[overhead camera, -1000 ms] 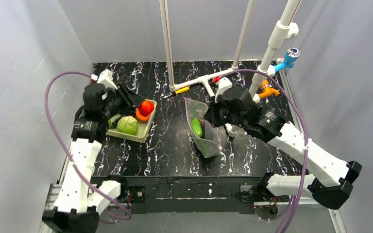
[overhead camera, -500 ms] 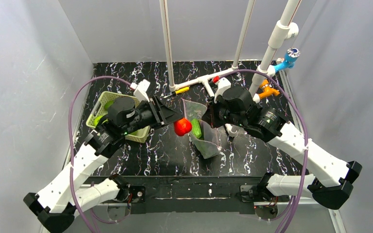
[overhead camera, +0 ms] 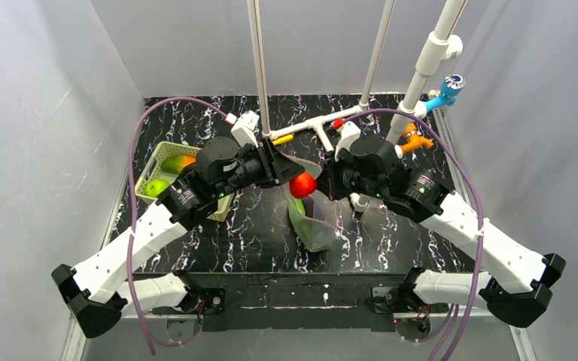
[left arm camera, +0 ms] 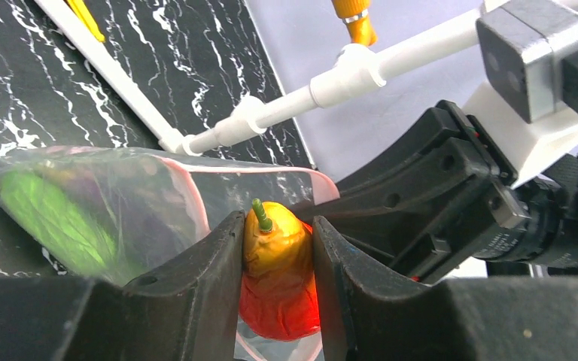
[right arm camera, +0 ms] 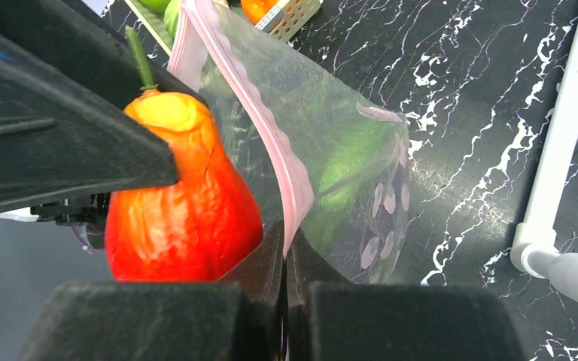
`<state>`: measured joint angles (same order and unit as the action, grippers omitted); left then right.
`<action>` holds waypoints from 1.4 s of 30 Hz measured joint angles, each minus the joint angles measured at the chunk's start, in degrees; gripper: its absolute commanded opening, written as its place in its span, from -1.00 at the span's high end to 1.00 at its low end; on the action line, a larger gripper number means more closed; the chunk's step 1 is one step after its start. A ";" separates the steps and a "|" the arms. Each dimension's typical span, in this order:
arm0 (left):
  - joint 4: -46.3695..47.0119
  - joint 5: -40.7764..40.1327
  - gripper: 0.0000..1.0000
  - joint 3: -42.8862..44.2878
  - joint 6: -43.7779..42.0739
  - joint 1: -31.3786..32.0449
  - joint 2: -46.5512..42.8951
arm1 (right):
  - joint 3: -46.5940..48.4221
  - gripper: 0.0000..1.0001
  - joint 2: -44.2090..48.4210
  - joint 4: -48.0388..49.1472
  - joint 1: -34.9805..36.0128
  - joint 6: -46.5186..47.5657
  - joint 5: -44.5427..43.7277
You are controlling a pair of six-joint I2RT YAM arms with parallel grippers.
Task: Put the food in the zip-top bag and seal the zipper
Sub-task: Place the fake fruit in the zipper food storage bag, then pick up the fake vegetable from the bin.
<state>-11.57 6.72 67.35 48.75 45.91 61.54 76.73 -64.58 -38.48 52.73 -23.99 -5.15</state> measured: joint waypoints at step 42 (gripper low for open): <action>-40.46 -18.27 -0.96 14.45 -11.39 0.35 -11.23 | -0.81 0.97 2.01 -0.07 0.00 0.20 -1.18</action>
<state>-52.03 -11.55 81.80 37.36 46.26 50.30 75.92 -62.57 -38.54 52.73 -23.79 -6.33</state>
